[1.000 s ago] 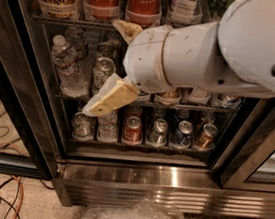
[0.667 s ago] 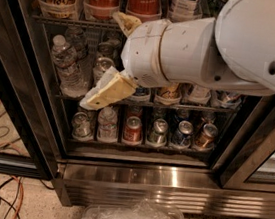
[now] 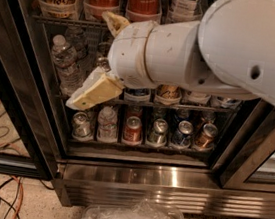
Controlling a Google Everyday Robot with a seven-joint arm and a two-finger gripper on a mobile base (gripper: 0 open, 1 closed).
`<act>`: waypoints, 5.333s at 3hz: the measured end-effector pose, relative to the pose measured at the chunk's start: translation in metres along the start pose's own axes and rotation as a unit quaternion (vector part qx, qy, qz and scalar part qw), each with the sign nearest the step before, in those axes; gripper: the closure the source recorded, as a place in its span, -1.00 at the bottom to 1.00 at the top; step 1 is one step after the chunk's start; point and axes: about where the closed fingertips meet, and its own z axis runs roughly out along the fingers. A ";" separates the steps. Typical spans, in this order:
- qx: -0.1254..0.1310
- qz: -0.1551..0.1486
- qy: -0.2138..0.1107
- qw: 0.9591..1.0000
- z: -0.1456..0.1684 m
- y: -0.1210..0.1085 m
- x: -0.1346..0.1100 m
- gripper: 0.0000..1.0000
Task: Pick orange can from middle shelf of fridge
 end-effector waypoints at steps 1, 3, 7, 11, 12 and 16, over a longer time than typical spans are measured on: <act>0.026 0.005 -0.015 1.000 0.017 0.011 -0.018 -1.00; 0.134 0.062 -0.030 0.989 0.041 0.023 -0.048 -1.00; 0.240 0.095 -0.059 0.964 0.053 -0.006 -0.082 -1.00; 0.370 0.135 -0.069 0.916 0.042 -0.019 -0.078 -1.00; 0.380 0.135 -0.079 0.912 0.045 -0.020 -0.087 -1.00; 0.455 0.182 -0.129 0.862 0.040 -0.056 -0.126 -1.00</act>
Offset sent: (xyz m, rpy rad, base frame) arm -0.0179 0.0593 -0.0048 0.2263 -0.1090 -0.2596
